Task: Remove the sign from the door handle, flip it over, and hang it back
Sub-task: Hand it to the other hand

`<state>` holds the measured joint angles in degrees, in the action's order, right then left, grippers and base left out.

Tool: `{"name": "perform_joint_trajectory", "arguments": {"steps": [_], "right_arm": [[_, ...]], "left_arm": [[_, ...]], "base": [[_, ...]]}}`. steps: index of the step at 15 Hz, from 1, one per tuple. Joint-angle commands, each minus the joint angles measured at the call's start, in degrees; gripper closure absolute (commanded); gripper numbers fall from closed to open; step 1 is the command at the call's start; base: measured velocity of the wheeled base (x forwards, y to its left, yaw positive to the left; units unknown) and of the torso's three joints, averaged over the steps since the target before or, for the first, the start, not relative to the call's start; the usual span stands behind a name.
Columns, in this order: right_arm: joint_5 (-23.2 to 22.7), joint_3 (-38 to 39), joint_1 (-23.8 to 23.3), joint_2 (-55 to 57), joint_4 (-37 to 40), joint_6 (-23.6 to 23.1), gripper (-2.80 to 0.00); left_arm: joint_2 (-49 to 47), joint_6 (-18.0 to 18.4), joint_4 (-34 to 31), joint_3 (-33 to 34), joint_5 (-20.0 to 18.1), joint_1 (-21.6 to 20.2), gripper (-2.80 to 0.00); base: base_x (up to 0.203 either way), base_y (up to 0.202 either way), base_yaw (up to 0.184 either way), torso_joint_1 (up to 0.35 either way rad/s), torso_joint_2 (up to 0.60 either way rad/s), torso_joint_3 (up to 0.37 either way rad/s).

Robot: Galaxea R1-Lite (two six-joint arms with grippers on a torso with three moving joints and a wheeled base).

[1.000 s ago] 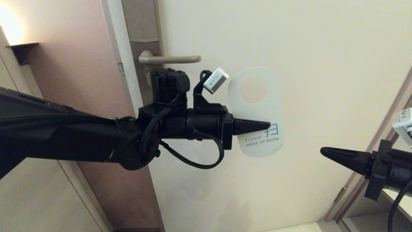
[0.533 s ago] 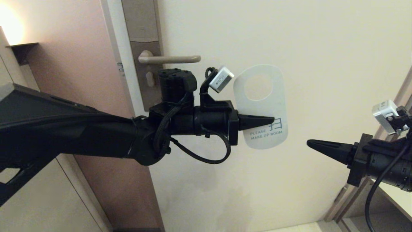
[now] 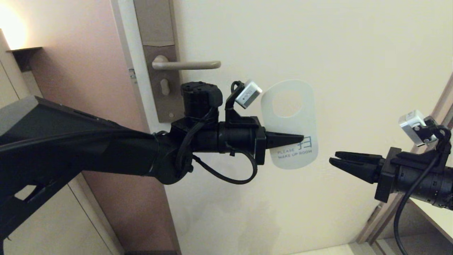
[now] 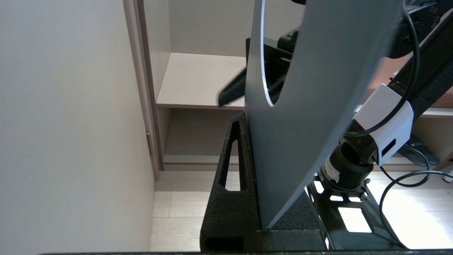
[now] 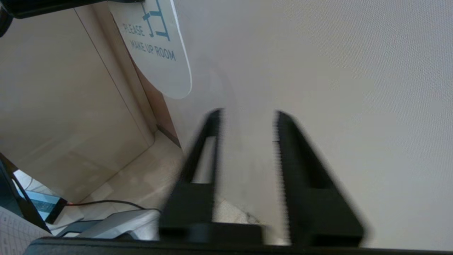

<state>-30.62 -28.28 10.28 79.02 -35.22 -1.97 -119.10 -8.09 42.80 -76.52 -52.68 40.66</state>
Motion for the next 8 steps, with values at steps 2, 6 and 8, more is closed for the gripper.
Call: {"name": "perform_joint_trajectory", "arguments": {"steps": [2,6,8], "right_arm": [[-0.14,0.42,0.01,0.26,-0.2,-0.14,-2.8],[-0.14,0.33,0.01,0.61,-0.2,-0.05,-2.8],[-0.23,0.16,0.01,0.7,-0.2,0.04,-2.8]], "left_arm": [[-0.13,-0.31,0.18,0.06,-2.16,-0.25,0.0],[-0.43,-2.44,0.15,-0.2,-5.05,-0.35,0.0],[-0.49,-6.21,0.55,-1.7,-5.15,0.09,0.0]], "base": [[0.0,0.0,0.0,0.0,0.0,0.0],[0.0,0.0,0.0,0.0,0.0,0.0],[0.0,0.0,0.0,0.0,0.0,0.0]]}}
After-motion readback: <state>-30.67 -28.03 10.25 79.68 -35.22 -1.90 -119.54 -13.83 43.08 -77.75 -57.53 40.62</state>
